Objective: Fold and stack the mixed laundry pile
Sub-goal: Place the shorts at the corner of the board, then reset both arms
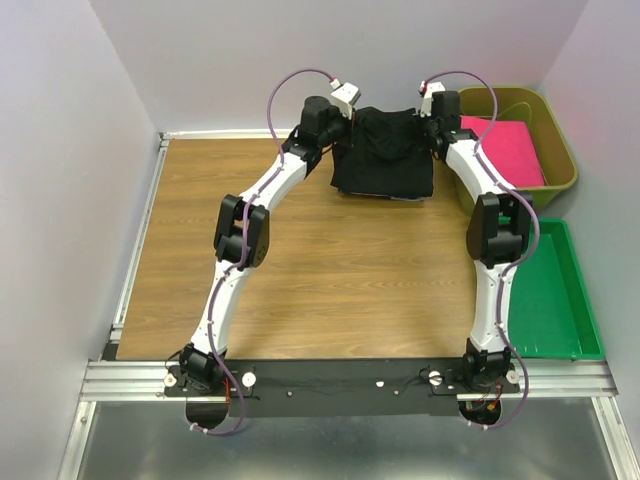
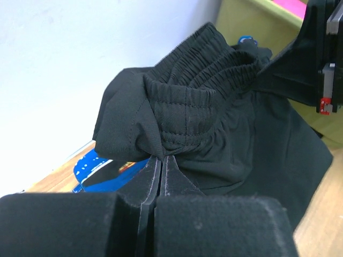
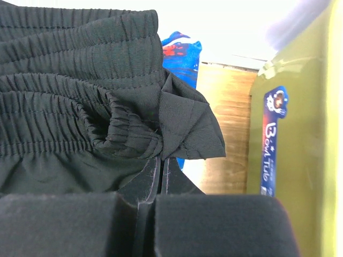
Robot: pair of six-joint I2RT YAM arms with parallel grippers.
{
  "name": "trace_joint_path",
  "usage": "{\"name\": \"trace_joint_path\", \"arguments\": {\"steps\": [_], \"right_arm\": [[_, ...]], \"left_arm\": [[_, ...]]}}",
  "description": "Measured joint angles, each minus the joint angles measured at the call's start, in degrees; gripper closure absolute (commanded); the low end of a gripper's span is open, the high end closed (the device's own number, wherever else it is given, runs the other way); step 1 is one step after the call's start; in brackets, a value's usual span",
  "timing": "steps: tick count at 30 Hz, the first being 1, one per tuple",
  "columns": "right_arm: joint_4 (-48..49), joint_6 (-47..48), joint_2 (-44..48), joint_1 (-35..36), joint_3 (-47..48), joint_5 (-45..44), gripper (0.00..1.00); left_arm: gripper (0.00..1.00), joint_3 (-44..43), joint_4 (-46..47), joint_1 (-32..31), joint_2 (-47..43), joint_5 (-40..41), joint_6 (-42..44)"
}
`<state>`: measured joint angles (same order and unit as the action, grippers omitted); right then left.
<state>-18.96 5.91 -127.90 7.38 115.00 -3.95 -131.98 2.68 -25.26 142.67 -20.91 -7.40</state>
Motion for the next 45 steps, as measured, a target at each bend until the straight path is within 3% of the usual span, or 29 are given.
{"name": "trace_joint_path", "arguments": {"steps": [8, 10, 13, 14, 16, 17, 19, 20, 25, 32, 41, 45], "right_arm": [[1.92, 0.24, -4.70, 0.02, 1.44, -1.05, 0.99], [2.21, 0.44, -5.62, 0.02, 1.95, -1.29, 0.99], [2.62, 0.85, -7.74, 0.02, 4.39, -1.70, 0.88], [2.67, 1.05, -8.52, 0.02, 5.33, -1.86, 0.76], [2.62, 1.44, -9.73, 0.02, 6.82, -2.19, 0.52], [2.67, 1.84, -10.21, 0.02, 7.50, -2.43, 0.32], [2.64, 1.55, -10.99, -0.02, 8.76, -3.19, 0.24], [2.62, 1.99, -11.13, -0.13, 9.25, -3.37, 0.23], [2.38, 1.60, -10.51, -0.35, 9.77, -3.23, 0.21], [-0.90, -0.17, -4.11, -0.37, 9.57, 2.56, 0.00], [-7.21, -2.78, 9.70, -0.26, 8.33, 12.76, 0.00], [-9.07, -3.80, 18.97, -0.28, -0.57, 15.78, 0.00]], "left_arm": [[1.00, -1.73, 3.63, 0.55, 4.61, 1.38, -0.04], [0.97, -2.01, 4.22, 0.59, 5.75, 1.70, -0.20], [0.80, -2.38, 5.07, 0.61, 7.04, 2.32, -0.50], [0.67, -2.38, 5.18, 0.66, 7.30, 2.54, -0.76], [0.56, -2.38, 5.18, 0.74, 7.48, 3.13, -1.11], [0.48, -2.38, 5.25, 0.79, 7.48, 3.54, -1.33], [0.38, -2.38, 5.84, 1.05, 7.45, 4.28, -1.70], [0.25, -2.38, 6.14, 1.27, 7.45, 4.57, -1.97], [0.24, 1.33, 5.35, 3.58, 4.44, 4.96, -2.58], [0.23, 14.38, 3.23, 10.71, -11.65, 3.17, -3.15], [0.23, 25.33, -6.84, 15.06, -34.07, -3.28, 2.19], [0.23, 28.65, -13.51, 16.24, -41.18, -4.98, 6.01]]}}
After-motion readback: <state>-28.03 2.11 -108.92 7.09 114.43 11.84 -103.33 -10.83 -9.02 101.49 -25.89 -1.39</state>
